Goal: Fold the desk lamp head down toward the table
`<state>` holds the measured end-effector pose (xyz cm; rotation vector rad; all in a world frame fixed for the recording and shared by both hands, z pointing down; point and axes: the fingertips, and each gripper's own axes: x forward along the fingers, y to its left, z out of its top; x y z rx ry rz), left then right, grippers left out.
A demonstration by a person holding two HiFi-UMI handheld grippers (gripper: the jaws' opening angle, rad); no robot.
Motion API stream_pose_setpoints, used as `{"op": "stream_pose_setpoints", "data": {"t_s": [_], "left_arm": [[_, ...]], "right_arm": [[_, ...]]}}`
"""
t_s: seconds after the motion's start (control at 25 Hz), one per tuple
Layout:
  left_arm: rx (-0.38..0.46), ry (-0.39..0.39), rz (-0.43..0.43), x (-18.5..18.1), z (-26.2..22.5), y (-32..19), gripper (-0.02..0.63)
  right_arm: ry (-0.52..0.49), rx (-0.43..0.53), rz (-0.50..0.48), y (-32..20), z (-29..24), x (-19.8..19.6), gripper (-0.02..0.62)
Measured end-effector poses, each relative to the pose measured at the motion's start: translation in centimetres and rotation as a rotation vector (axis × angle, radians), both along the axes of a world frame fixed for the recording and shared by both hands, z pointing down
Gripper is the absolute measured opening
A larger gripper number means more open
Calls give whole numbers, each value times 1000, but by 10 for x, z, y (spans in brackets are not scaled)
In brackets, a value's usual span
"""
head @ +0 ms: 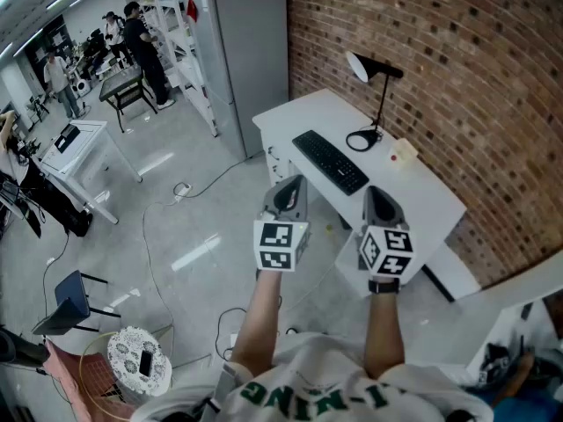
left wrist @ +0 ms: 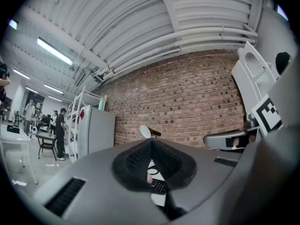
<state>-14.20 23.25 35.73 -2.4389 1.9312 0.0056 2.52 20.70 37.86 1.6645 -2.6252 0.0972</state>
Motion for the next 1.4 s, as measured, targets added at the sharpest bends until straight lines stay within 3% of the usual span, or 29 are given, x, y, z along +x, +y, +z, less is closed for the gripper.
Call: {"op": "stream_pose_setpoints", "data": {"t_s": [0.28,0.56,1.08,1.4], "left_arm": [[0,12,-5,-31,7,8,-5],[-34,49,17,-29,21,-28,-5],[-10,61,23,27,-4,-203,-5],[-26,41,-18,52,-8,-272,-5]], "right_arm": [[34,-16,-17,8,13,-32,-2],[17,-45,-16,-26,21,-35,-2],[-82,-7,-89,-207,-5,4,-2],[-111,-31,-147,-261,3,17,-2]]}}
